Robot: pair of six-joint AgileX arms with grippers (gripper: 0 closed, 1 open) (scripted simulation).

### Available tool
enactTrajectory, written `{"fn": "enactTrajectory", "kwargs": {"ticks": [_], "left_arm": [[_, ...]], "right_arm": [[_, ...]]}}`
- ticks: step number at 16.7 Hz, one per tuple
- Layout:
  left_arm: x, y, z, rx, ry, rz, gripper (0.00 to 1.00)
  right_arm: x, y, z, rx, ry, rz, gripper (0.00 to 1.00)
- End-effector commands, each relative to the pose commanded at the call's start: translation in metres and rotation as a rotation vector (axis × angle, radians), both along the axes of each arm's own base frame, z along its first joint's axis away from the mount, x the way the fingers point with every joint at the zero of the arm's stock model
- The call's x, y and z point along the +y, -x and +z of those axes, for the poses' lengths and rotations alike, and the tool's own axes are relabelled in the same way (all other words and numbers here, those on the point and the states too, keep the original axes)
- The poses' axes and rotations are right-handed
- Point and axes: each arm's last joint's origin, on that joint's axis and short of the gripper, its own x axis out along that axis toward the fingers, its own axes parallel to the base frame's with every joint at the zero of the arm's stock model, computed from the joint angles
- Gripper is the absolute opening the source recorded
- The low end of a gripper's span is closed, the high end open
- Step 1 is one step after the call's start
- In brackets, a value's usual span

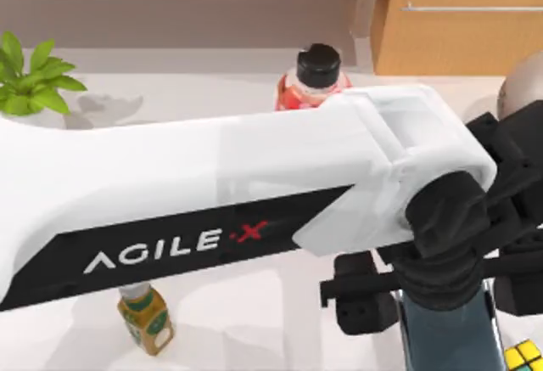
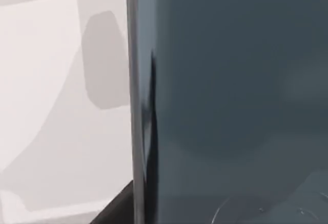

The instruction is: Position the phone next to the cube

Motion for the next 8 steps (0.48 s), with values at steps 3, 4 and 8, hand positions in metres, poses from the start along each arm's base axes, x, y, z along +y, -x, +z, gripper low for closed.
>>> {"fn": "enactTrajectory", "kwargs": {"ticks": [3,4,8], "left_arm": [[-0.001,0.0,-0.002,-0.005,0.007,-0.004,0.0],[-0.001,0.001,-0.003,-0.006,0.007,-0.005,0.0],[-0.003,0.001,-0.015,0.0,-0.011,-0.009,0.0]], "right_arm": [[0.0,0.0,0.0,0.0,0.0,0.0,1.0],[0.0,0.0,0.0,0.0,0.0,0.0,1.0],[0.0,0.0,0.0,0.0,0.0,0.0,1.0]]}}
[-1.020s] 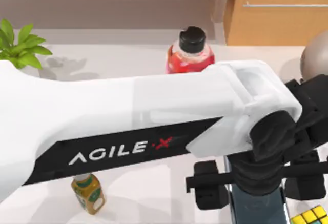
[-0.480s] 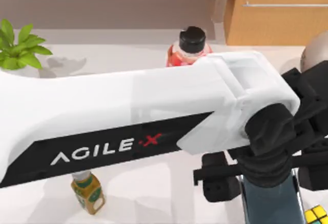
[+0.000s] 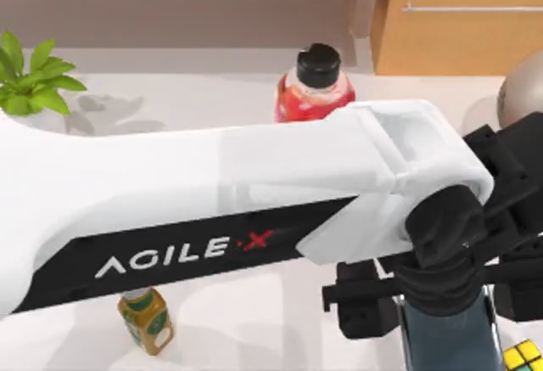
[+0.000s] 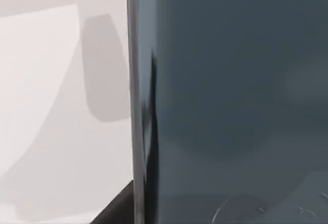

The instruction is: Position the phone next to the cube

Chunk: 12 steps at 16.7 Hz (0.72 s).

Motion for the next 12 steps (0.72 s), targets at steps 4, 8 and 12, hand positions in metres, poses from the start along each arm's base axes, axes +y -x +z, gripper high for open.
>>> {"fn": "enactTrajectory", "kwargs": {"ticks": [4,8,12], "left_arm": [[-0.001,0.0,-0.022,0.02,-0.051,-0.003,0.0],[0.001,0.001,-0.057,0.06,-0.145,-0.005,0.0],[0.008,0.005,-0.102,0.116,-0.277,-0.007,0.0]], "right_arm": [[0.0,0.0,0.0,0.0,0.0,0.0,1.0],[0.0,0.0,0.0,0.0,0.0,0.0,1.0],[0.0,0.0,0.0,0.0,0.0,0.0,1.0]]}}
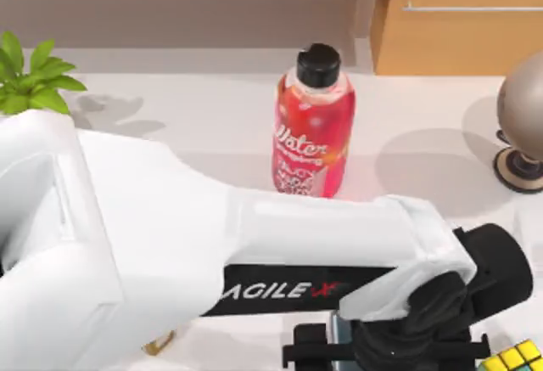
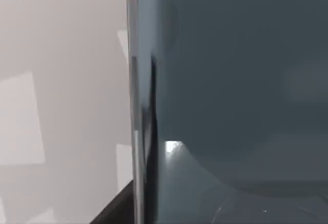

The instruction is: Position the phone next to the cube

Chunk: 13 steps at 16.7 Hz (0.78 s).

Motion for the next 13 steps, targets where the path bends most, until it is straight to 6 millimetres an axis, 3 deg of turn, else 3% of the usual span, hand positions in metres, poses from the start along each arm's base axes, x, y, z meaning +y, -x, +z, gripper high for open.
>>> {"fn": "enactTrajectory", "kwargs": {"ticks": [1,7,13], "left_arm": [[0.0025,0.0011,-0.0094,0.013,-0.03,0.0,0.0],[0.0025,0.0011,-0.0096,0.013,-0.03,0.0,0.0],[0.0025,0.0011,-0.0096,0.013,-0.03,0.0,0.45]], "right_arm": [[0.0,0.0,0.0,0.0,0.0,0.0,1.0],[0.0,0.0,0.0,0.0,0.0,0.0,1.0],[0.0,0.0,0.0,0.0,0.0,0.0,1.0]]}}
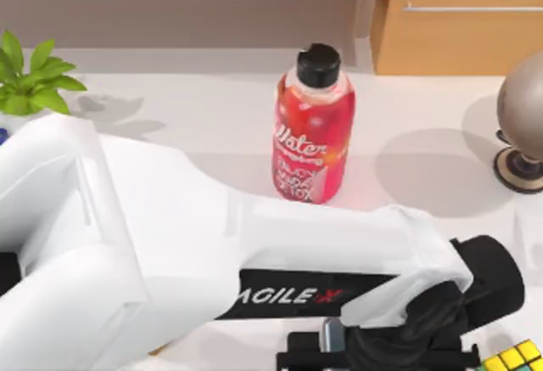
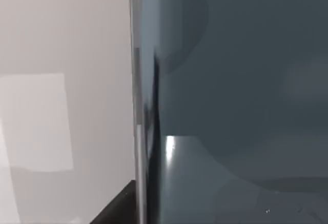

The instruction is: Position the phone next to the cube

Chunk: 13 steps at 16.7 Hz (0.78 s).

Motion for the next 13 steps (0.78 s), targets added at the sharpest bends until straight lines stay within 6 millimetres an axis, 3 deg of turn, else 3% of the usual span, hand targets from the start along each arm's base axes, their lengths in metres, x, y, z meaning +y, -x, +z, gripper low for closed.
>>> {"fn": "enactTrajectory", "kwargs": {"ticks": [7,13], "left_arm": [[0.0,0.0,0.0,0.0,0.0,0.0,0.98],[0.0,0.0,0.0,0.0,0.0,0.0,1.0]], "right_arm": [[0.0,0.0,0.0,0.0,0.0,0.0,1.0],[0.0,0.0,0.0,0.0,0.0,0.0,1.0]]}}
